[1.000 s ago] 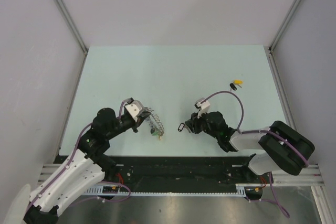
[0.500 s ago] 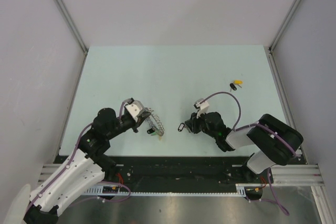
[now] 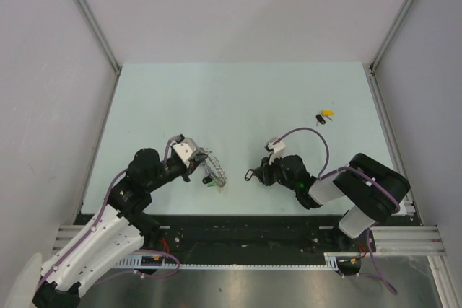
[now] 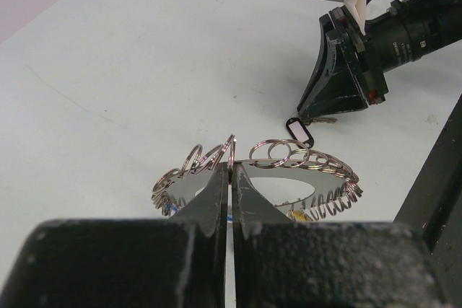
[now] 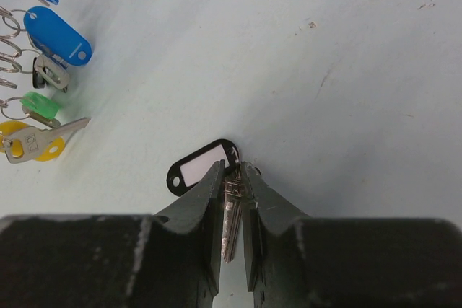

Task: Put the keys on the keyring

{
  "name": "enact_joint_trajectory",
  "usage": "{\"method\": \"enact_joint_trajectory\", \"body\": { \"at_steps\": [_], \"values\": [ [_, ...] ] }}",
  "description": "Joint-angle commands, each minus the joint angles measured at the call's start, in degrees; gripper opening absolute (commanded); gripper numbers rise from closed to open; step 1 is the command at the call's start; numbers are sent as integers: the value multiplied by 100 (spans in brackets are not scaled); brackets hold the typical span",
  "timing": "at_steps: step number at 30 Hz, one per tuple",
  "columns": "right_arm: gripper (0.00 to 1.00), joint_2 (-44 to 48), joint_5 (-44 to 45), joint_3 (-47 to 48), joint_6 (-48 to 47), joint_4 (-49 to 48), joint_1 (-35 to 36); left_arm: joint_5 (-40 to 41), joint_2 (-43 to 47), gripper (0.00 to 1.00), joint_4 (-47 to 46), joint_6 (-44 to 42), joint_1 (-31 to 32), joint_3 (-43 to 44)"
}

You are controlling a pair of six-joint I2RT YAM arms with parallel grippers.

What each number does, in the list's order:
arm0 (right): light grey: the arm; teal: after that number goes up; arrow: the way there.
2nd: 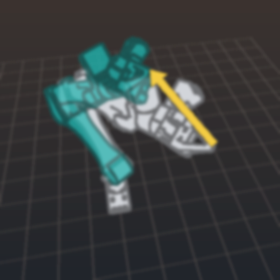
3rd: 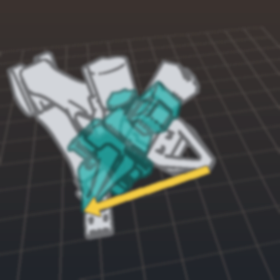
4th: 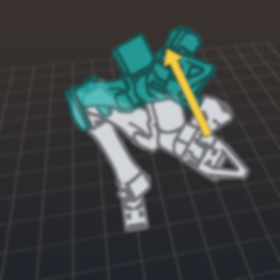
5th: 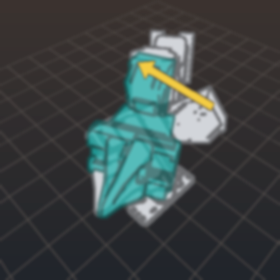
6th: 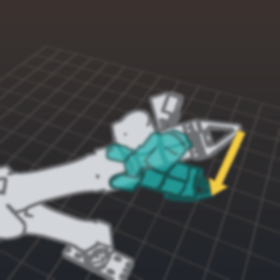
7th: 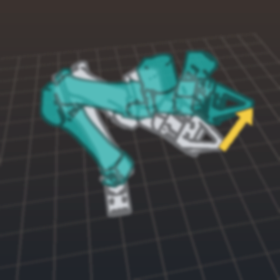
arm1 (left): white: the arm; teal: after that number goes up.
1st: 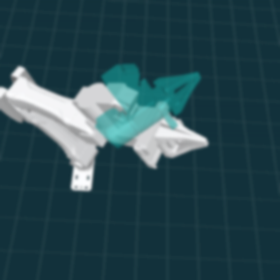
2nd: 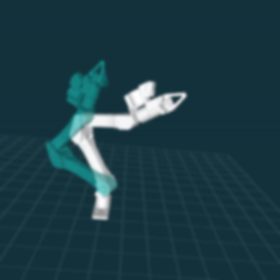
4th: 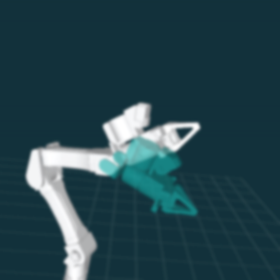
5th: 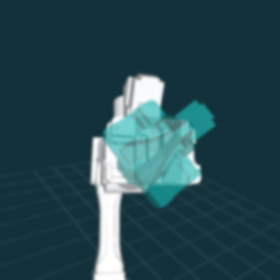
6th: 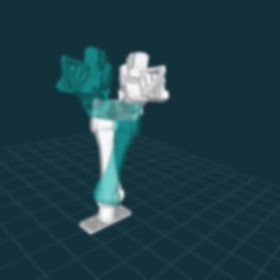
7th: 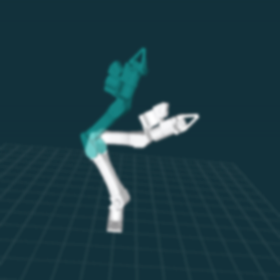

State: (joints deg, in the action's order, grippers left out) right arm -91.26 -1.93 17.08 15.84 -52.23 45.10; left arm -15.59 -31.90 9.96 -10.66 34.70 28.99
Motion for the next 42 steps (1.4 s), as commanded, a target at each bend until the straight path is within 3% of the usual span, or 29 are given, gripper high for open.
{"method": "enact_joint_trajectory", "body": {
  "at_steps": [1,6,10,15,18,24,33,42],
  "values": [
    [19,-120,-61,-21,-63,-420,-45,-31,8,0,-433,-112,-7,54],
    [18,-225,-79,-21,-72,-437,-54,-31,0,0,-442,-121,-7,54],
    [13,-252,-88,-21,-115,-473,-54,-23,0,0,-442,-121,-7,54],
    [0,-120,-149,-21,-177,-438,-72,-31,0,1,-451,-104,-7,63],
    [0,266,-176,-12,-326,-201,-72,-75,0,0,-459,-95,-7,71],
    [0,1855,-237,278,-1159,1632,-54,-539,-141,1,-758,-15,-7,176],
    [0,4079,-861,1348,-2382,4542,-291,-1762,-1247,1,-978,-402,-7,932],
    [0,4372,-1187,2615,-3121,6504,-230,-3142,-2565,0,-864,-1070,-7,1811]
  ]
}}
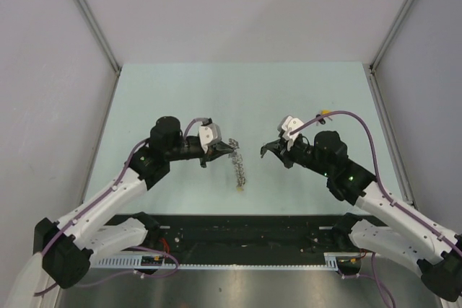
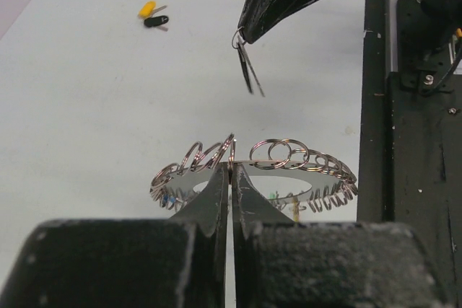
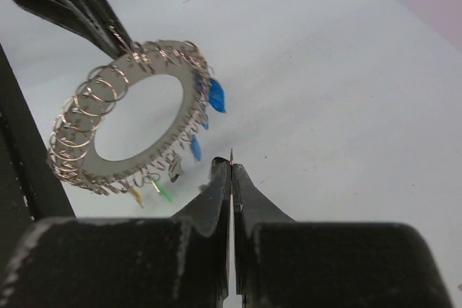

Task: Put the keys on the keyring

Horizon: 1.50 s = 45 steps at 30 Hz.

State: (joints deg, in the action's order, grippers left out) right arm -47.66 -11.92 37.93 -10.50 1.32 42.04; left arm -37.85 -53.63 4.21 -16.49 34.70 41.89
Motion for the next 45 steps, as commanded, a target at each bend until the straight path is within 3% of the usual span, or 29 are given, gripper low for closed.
{"method": "enact_joint_trajectory", "body": {
  "at_steps": [1,6,11,17,45],
  "values": [
    [0,-6,-153,714,-540,1247,146,-1013,-473,1,-280,-495,-7,566],
    [0,-182,-126,1163,-926,1730,339,-1357,-710,0,-157,-759,2,593],
    [0,-384,-179,1330,-1059,1661,559,-1444,-684,1,-640,-627,-7,250],
    [0,-595,-328,1454,-1138,1626,752,-1691,-772,0,-1501,75,2,-76],
    [0,-1096,-636,1674,-1244,1678,902,-1866,-992,0,-1950,568,-7,-120]
  ]
}}
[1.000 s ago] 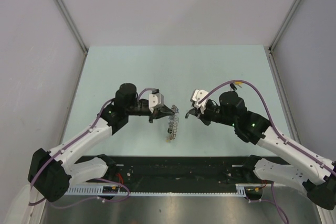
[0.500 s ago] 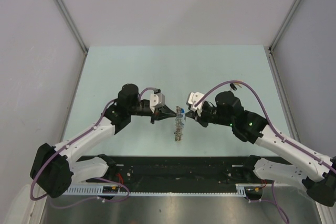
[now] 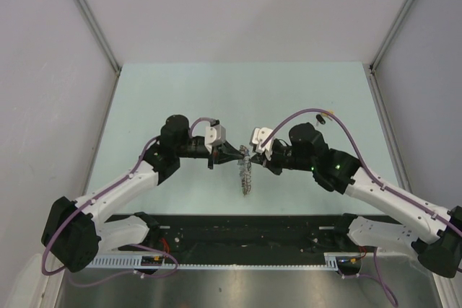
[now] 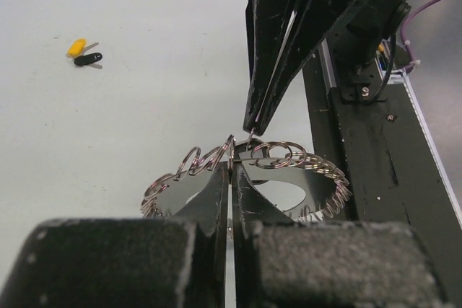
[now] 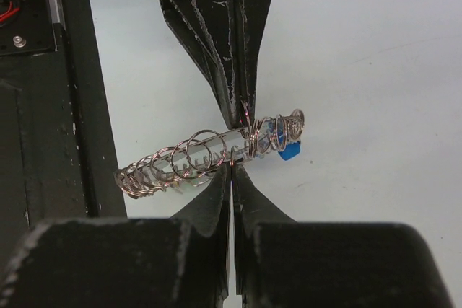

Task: Put the keys on the keyring

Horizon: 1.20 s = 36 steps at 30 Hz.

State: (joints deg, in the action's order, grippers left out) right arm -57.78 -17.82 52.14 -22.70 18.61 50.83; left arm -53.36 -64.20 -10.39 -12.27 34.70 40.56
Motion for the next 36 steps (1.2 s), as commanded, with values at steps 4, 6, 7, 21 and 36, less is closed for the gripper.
{"method": "enact_joint_trajectory", "body": {
  "at_steps": [4,6,7,21,36],
  "values": [
    [0,-216,156,253,90,-191,-47,-525,48,0,-490,155,-7,23],
    [0,-260,209,244,134,-331,-134,-639,57,0,-464,129,-7,40],
    [0,-269,287,244,178,-384,-169,-666,48,0,-446,120,-7,49],
    [0,161,376,174,459,-298,-451,-280,-39,1,-165,164,2,189],
    [0,311,-134,174,292,20,-223,-166,13,1,-385,340,-7,111]
  ]
}}
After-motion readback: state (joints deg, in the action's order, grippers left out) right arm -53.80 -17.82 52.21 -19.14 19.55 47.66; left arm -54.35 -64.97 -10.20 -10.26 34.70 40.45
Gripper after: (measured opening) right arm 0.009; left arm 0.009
